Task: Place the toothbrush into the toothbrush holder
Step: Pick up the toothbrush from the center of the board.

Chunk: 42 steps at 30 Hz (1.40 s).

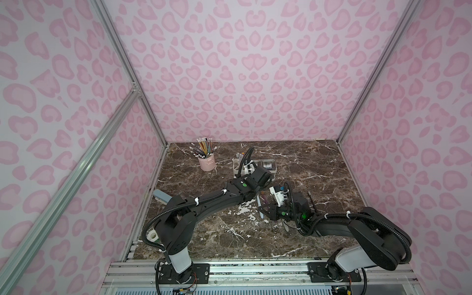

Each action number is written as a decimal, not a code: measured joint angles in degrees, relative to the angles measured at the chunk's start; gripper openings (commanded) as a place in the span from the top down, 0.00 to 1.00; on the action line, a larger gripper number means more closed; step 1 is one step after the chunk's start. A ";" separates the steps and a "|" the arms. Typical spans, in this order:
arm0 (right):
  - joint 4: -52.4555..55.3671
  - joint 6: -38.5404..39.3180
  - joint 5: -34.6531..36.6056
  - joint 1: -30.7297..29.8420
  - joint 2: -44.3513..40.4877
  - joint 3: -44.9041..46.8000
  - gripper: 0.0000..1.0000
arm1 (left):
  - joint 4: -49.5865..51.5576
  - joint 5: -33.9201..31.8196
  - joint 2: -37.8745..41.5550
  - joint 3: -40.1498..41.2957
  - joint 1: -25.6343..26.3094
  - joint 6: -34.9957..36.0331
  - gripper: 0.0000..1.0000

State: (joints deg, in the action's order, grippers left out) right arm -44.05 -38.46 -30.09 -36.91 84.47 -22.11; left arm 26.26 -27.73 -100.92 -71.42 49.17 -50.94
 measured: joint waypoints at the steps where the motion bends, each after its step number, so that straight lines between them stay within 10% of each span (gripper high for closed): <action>1: -0.42 0.37 -0.35 0.00 -0.20 0.00 1.00 | 0.00 0.35 0.11 0.00 0.00 0.00 0.68; 5: -0.85 1.42 -1.01 -0.07 -0.98 -0.02 1.00 | 0.20 0.55 1.11 -0.28 0.02 0.07 0.50; 18: -0.85 2.51 -1.11 -0.20 -1.60 0.00 1.00 | 6.25 6.01 7.91 -1.27 -4.48 3.02 0.49; 42: -0.11 4.02 0.02 -1.29 -2.25 -0.42 1.00 | 6.49 20.35 6.91 1.57 -7.45 1.46 0.76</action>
State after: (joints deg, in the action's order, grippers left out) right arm -44.16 -34.44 -30.06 -38.20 82.21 -22.52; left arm 32.75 -7.38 -94.02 -69.84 41.71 -49.47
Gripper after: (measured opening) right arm 0.119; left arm 0.259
